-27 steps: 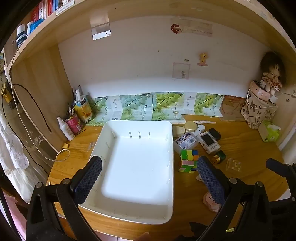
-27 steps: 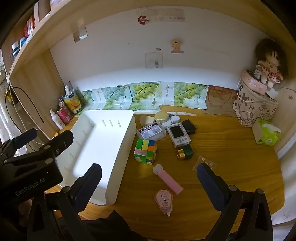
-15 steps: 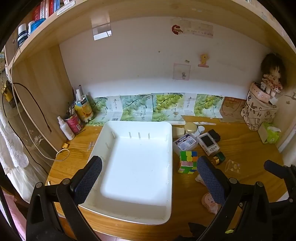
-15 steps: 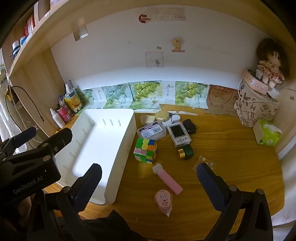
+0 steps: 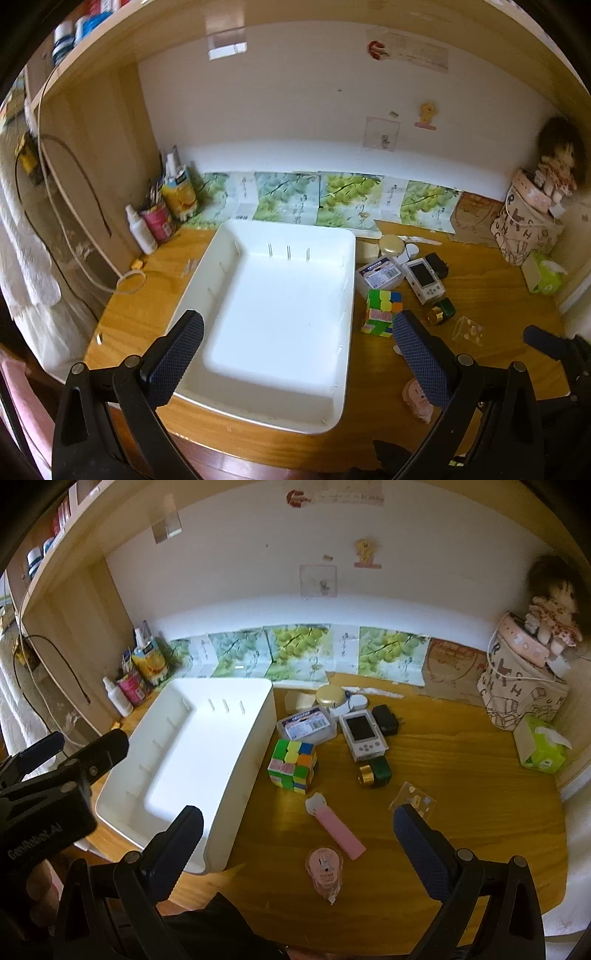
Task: Organize rigid objects
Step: 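Grasp the rim of the white bin with the left gripper, then grasp the pink correction-tape dispenser with the right gripper while left holds bin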
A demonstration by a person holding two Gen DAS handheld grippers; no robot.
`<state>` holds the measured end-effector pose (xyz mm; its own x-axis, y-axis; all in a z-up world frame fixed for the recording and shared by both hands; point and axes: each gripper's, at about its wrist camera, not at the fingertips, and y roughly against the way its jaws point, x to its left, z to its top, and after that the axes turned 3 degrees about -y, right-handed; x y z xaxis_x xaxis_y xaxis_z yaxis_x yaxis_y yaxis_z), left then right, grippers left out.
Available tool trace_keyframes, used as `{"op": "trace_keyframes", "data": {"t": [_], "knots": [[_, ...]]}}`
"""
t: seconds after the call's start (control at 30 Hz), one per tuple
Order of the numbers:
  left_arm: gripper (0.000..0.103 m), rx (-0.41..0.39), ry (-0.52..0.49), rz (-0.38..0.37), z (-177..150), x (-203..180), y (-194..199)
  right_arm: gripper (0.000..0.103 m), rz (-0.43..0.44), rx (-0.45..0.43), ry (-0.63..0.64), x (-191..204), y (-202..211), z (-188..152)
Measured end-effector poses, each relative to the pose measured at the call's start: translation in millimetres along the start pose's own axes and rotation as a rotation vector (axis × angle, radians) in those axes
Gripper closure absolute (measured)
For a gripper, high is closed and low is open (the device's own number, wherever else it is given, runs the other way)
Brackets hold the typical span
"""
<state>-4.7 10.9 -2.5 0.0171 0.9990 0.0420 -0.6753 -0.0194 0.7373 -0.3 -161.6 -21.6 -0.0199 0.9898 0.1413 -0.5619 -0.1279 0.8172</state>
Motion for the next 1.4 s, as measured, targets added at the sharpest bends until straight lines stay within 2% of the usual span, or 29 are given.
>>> {"op": "trace_keyframes", "data": {"t": [0.27, 0.47, 0.63, 0.73, 0.9, 1.1, 1.23, 1.3, 1.4], "knots": [[0.001, 0.115, 0.111, 0.009, -11.6, 17.6, -12.8, 0.000, 0.060, 0.097, 0.015, -7.1, -20.6, -5.7], [0.001, 0.187, 0.207, 0.004, -19.0, 44.1, -22.0, 0.000, 0.102, 0.182, 0.013, -5.3, -38.2, -12.8], [0.001, 0.221, 0.185, 0.035, -17.8, 61.9, -38.2, 0.000, 0.095, 0.227, -0.031, -6.0, -49.1, -15.3], [0.001, 0.239, 0.157, 0.025, -15.2, 74.5, -48.1, 0.000, 0.085, 0.237, -0.105, -11.4, -54.1, -15.4], [0.001, 0.277, 0.065, -0.020, -5.8, 94.1, -63.8, 0.000, 0.049, 0.247, -0.304, -23.5, -61.1, -13.2], [0.001, 0.334, 0.016, -0.046, -3.1, 123.4, -92.4, 0.000, -0.010, 0.244, -0.524, -37.3, -66.4, -27.5], [0.012, 0.384, -0.008, -0.062, -6.0, 140.0, -112.9, 0.000, -0.026, 0.261, -0.686, -47.4, -72.1, -48.4], [0.013, 0.411, -0.018, -0.080, -9.8, 146.4, -122.6, 0.000, -0.034, 0.269, -0.759, -50.9, -75.8, -60.1], [0.021, 0.455, -0.045, -0.103, -17.7, 151.9, -135.9, 0.000, -0.056, 0.280, -0.825, -52.1, -81.4, -72.9]]}}
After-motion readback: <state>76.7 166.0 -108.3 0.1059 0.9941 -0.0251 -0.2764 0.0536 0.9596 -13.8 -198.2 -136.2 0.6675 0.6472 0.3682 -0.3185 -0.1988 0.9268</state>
